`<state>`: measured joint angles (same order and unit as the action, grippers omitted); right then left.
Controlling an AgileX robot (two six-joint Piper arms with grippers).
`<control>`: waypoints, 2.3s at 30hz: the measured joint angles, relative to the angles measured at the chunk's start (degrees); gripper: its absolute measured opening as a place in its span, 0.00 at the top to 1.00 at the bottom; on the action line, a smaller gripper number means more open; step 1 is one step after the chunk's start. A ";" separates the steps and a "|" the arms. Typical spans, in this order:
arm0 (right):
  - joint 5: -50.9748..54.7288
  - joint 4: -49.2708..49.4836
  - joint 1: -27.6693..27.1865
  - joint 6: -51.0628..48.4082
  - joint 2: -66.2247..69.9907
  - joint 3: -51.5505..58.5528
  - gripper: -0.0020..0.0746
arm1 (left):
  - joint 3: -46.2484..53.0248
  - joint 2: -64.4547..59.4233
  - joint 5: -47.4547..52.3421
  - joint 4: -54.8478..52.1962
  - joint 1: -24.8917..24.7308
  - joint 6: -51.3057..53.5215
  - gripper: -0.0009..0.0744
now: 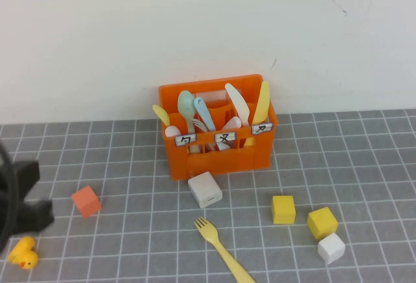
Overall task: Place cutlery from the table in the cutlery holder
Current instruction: Pick up the fork
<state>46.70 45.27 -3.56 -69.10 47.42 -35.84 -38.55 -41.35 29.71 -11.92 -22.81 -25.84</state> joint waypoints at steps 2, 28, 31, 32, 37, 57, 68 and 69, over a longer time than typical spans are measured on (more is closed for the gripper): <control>0.44 -1.56 0.00 0.97 1.57 -0.37 0.97 | 2.47 2.11 -0.08 0.40 0.00 0.86 0.99; -16.89 -20.62 37.25 21.03 43.25 -17.61 0.97 | 16.92 14.54 -3.70 3.92 0.00 3.00 0.99; -17.01 -22.77 41.15 23.54 49.41 -21.78 0.97 | 16.92 14.54 -3.47 3.03 0.00 3.00 0.99; -17.01 -23.38 42.14 24.21 51.60 -23.51 0.97 | 16.92 14.54 -3.47 3.03 0.00 3.00 0.99; -18.49 -23.92 43.77 25.53 61.70 -29.21 0.97 | 16.92 14.54 -0.45 4.04 0.00 3.00 0.99; -11.86 -23.41 43.89 30.22 71.97 -37.94 0.34 | 16.92 14.54 1.07 4.66 0.00 3.00 0.99; -12.32 -30.40 47.68 35.30 75.64 -37.94 0.34 | 16.92 14.54 0.97 5.26 0.00 3.00 0.99; -13.17 -30.64 48.18 35.97 75.92 -37.94 0.34 | 16.92 14.54 0.97 5.30 0.00 3.00 0.99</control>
<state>33.53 14.63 44.62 -33.13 123.34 -73.78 -21.63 -26.81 30.67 -6.62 -22.81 -22.84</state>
